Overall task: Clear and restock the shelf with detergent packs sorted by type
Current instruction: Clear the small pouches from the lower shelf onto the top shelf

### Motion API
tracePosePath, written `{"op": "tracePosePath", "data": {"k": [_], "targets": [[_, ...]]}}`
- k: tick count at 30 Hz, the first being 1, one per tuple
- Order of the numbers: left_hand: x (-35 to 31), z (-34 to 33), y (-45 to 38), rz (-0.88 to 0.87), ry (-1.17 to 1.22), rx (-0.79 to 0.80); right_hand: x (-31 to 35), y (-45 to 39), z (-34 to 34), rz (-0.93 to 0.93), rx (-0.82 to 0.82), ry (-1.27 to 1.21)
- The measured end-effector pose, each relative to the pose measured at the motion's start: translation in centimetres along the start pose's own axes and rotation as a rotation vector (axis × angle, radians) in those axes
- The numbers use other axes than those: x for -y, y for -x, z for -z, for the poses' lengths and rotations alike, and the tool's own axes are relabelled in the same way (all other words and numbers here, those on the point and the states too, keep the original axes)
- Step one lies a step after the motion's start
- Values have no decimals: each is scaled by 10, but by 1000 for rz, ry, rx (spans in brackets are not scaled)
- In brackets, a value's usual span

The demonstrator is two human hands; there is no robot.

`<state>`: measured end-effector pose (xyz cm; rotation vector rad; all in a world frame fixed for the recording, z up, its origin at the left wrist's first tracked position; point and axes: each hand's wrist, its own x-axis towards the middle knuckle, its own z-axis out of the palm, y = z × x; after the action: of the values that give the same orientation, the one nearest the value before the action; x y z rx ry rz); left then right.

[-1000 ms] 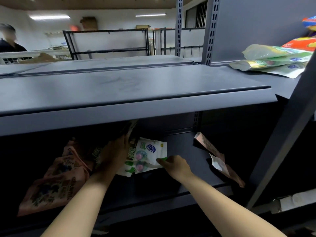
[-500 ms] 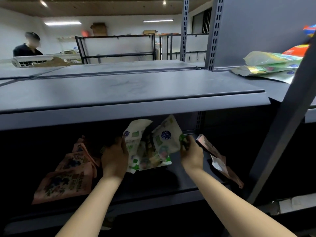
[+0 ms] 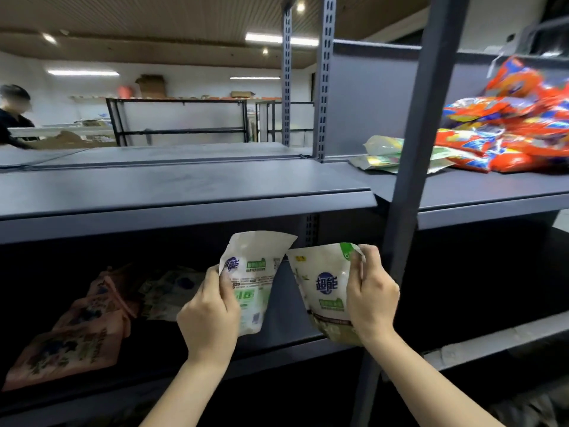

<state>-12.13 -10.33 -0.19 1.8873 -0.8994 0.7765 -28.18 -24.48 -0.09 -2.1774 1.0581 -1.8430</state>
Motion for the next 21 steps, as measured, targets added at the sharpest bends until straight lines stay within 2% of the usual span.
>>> {"op": "tracePosePath", "data": {"k": [3, 6, 13, 21], "targets": [[-38, 11, 3, -33, 40, -76, -9, -15, 42, 134, -126, 14], [-76, 21, 4, -53, 122, -128, -21, -34, 81, 171, -247, 5], [-166, 29, -7, -166, 329, -132, -48, -93, 151, 26, -442, -103], [-270, -11, -35, -206, 398, -187, -102, -191, 197, -91, -515, -170]]}}
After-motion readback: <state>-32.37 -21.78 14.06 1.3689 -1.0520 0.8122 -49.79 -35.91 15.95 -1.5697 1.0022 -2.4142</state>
